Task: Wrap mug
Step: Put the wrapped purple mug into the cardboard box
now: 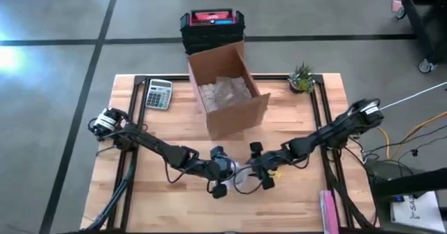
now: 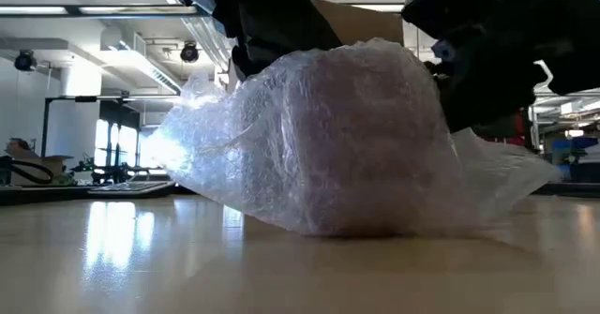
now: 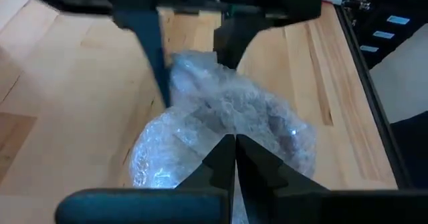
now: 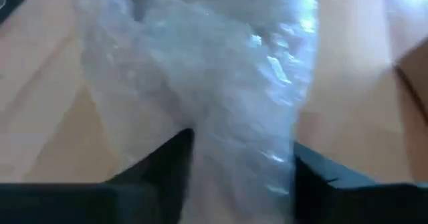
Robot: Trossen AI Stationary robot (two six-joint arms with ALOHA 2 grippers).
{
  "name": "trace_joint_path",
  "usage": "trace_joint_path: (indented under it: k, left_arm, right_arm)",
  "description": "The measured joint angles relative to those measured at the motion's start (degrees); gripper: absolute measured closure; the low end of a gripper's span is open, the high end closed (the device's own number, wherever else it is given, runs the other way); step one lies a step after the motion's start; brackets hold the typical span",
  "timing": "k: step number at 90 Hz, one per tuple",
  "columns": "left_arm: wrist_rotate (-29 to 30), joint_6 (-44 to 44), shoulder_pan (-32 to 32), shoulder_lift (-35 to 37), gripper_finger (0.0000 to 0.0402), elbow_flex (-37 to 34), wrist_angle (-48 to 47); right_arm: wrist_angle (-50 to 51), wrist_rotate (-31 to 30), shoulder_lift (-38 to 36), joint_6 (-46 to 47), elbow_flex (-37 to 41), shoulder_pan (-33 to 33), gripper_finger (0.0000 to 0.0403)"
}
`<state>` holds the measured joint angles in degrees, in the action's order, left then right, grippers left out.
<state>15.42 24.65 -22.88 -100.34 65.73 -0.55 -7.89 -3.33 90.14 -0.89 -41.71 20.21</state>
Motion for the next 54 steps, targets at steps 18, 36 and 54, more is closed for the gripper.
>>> trace_joint_path:
  k: [18, 36, 54]
  left_arm:
    - [-0.05, 0.15, -1.22, 4.98, 0.0402, 0.00, -3.23]
    - [1.84, 2.16, -3.15, 14.67, 0.0402, 0.02, -13.83]
    - [4.80, 3.09, -4.52, 22.71, 0.0402, -0.19, -22.14]
  right_arm:
    - [10.12, 0.56, -2.83, -2.86, -3.30, -0.11, 0.0375]
    - [26.56, 0.42, -8.92, -3.64, -12.97, -0.20, 0.0379]
    - [35.70, 0.81, -13.39, -10.87, -26.65, -1.39, 0.0379]
